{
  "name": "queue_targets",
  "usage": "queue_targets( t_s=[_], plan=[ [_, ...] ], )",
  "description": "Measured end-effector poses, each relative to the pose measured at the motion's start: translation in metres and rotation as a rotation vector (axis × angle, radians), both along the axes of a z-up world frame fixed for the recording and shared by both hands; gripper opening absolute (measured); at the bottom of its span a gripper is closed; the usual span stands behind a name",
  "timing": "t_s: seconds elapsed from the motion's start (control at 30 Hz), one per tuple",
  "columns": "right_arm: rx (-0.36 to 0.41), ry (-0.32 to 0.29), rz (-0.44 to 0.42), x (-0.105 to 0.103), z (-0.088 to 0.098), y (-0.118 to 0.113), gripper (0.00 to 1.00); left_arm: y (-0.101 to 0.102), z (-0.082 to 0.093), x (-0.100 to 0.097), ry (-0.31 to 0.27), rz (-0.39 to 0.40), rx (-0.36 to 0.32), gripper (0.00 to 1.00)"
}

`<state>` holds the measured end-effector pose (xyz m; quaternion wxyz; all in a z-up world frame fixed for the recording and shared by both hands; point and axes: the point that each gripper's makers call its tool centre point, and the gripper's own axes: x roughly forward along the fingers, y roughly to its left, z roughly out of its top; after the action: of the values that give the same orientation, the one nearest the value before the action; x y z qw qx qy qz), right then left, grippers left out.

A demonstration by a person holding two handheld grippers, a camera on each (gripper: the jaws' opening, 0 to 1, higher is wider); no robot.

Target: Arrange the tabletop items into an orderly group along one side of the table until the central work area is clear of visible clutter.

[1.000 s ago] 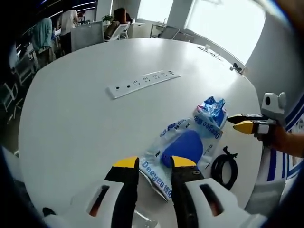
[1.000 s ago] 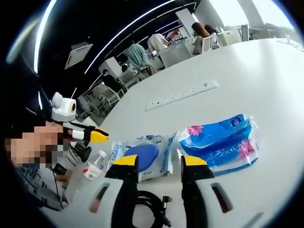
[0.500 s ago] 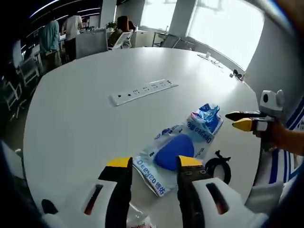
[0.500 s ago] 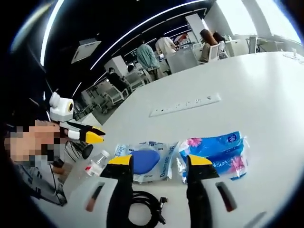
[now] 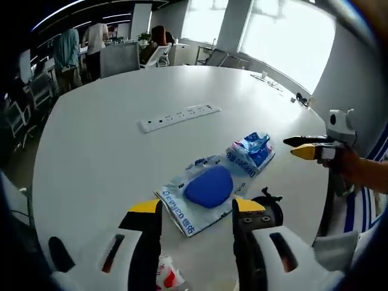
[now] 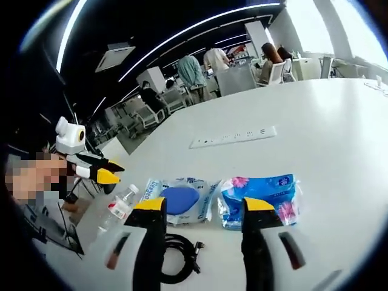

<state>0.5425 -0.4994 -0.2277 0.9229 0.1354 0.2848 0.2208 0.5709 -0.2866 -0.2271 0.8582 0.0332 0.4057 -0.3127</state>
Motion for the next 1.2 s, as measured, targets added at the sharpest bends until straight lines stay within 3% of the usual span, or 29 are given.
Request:
queue_targets(
  t_s=[0.63,1.2],
  plan=[
    [-0.093,0.037,0.043,-0.047,-0.007,-0.009,0.57,-0.019,0.000,-0.059,0.019,-0.019,-0.012,0.51],
    [-0.136,0.117,0.077,-0.088,-0.032,-0.004,0.60,-0.035,-0.008,-0.099,0.050,-0.038,-0.018,0.51]
  ],
)
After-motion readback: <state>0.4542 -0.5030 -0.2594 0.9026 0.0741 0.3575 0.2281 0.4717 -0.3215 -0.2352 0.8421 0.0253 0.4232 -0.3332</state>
